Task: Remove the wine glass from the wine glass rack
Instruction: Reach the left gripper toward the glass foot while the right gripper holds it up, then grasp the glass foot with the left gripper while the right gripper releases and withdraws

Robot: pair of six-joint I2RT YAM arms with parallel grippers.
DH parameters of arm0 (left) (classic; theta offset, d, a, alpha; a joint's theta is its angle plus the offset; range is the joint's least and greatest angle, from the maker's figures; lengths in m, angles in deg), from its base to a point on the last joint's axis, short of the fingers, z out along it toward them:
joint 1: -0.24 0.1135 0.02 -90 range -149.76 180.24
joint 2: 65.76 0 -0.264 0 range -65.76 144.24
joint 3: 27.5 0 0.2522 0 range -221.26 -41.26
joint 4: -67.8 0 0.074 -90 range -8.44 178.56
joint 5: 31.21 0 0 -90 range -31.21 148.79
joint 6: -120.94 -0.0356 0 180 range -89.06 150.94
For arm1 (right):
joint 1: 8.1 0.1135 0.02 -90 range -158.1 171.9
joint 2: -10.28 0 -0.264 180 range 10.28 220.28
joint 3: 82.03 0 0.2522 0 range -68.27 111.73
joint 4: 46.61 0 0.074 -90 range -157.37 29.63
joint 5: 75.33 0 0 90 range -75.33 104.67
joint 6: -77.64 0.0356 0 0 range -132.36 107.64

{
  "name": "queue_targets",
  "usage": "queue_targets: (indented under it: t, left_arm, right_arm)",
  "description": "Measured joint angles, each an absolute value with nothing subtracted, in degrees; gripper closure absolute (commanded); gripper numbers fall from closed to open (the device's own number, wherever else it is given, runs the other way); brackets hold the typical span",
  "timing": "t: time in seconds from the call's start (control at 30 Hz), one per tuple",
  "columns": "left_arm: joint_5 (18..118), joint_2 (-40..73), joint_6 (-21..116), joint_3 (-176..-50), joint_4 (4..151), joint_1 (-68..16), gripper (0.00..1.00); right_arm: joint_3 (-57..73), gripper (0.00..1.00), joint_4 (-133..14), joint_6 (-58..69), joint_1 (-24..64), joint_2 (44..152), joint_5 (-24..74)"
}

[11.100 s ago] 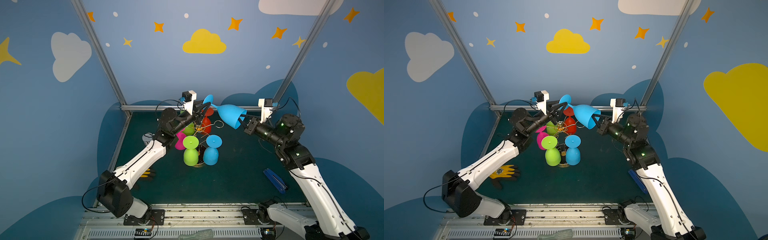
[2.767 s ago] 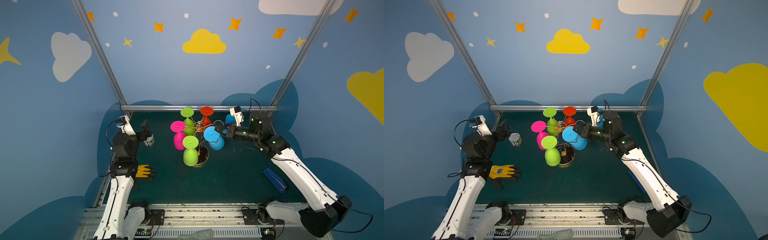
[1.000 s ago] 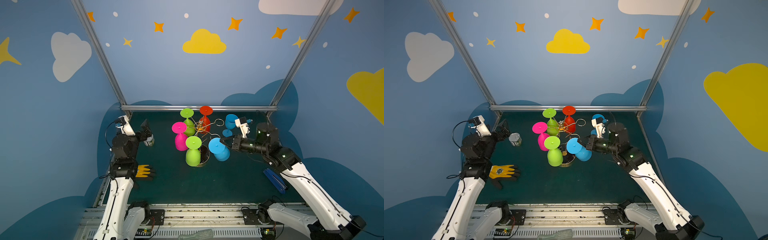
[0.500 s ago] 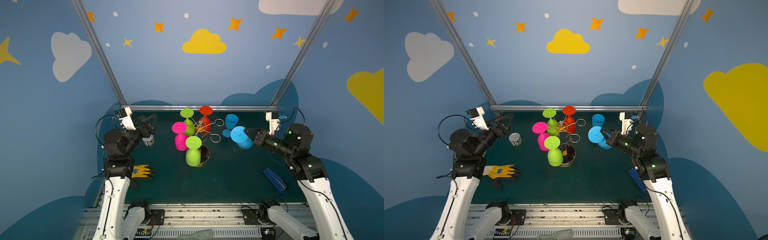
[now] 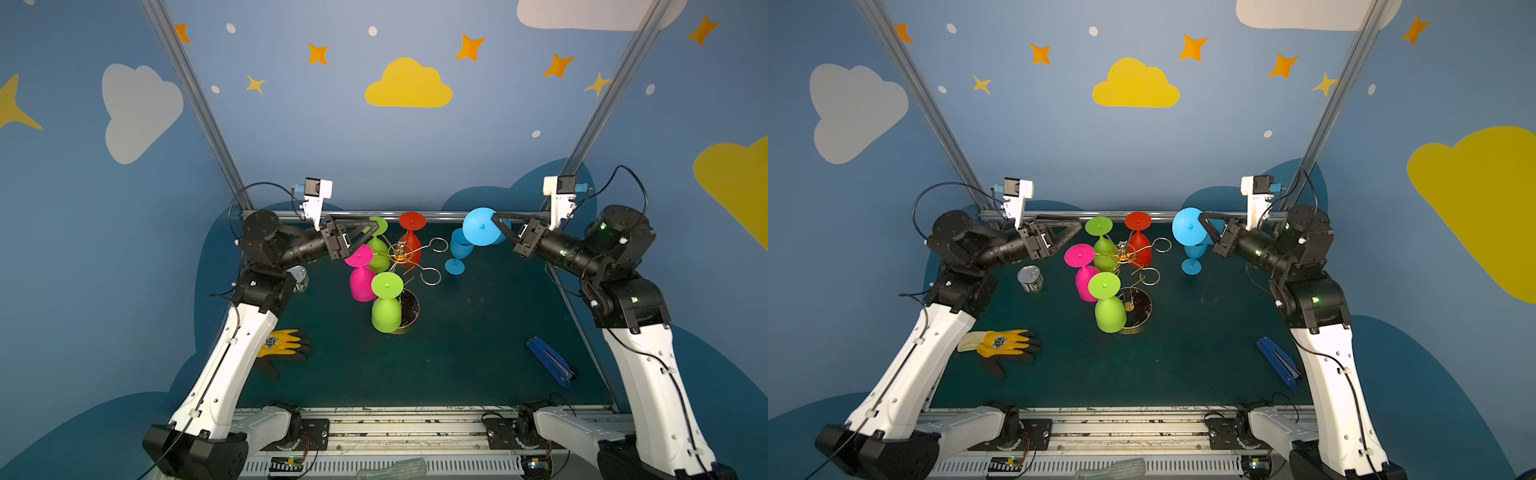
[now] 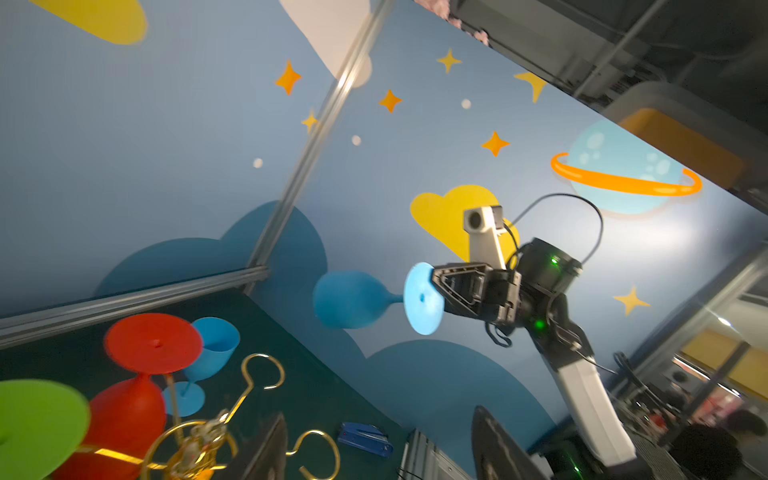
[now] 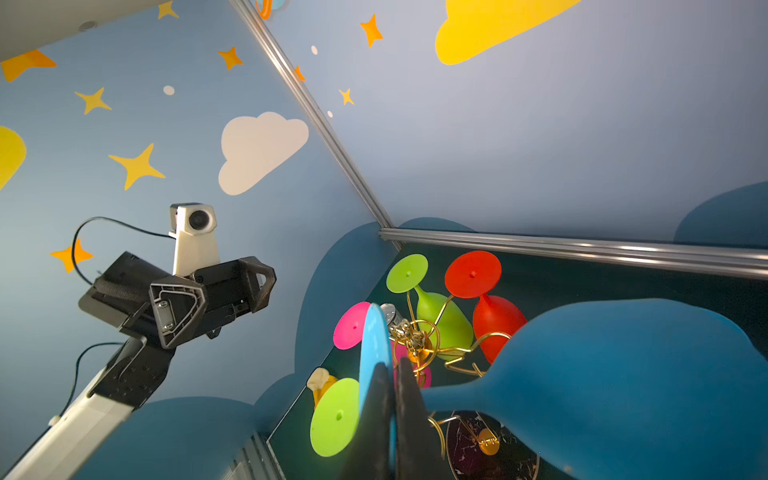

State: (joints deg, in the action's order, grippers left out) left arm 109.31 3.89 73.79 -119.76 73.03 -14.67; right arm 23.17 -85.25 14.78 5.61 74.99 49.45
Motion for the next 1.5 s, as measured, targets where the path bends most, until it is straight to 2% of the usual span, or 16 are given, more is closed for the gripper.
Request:
queue_targets:
  t: [0.4,0.87,0.97,1.1,1.23,1.5]
  left_arm:
    - [113.42,19.3,72.32,-131.95,75.19,-26.13,0.37]
    - [114.86,20.81,72.02,-135.54,75.23,-29.91,0.46]
    - [114.97,20.81,71.89,-135.54,75.32,-30.06,0.55]
    - [115.25,20.81,72.17,-135.54,75.23,-30.21,0.73]
    - [115.36,20.83,72.85,-135.54,74.99,-30.26,0.77]
    - [114.45,20.83,75.32,-135.45,74.03,-29.86,0.96]
  right_arm:
    - [26.36,1.0,-81.82,12.15,12.72,78.59,54.79]
    - [26.36,1.0,-79.42,12.29,16.41,80.95,54.87]
    - [26.36,1.0,-78.81,12.5,16.93,81.13,54.9]
    - [26.36,1.0,-78.37,12.7,17.7,81.46,54.87]
    - [26.36,1.0,-78.13,12.72,18.31,81.67,54.87]
    - [26.34,1.0,-77.87,12.68,19.01,81.59,54.81]
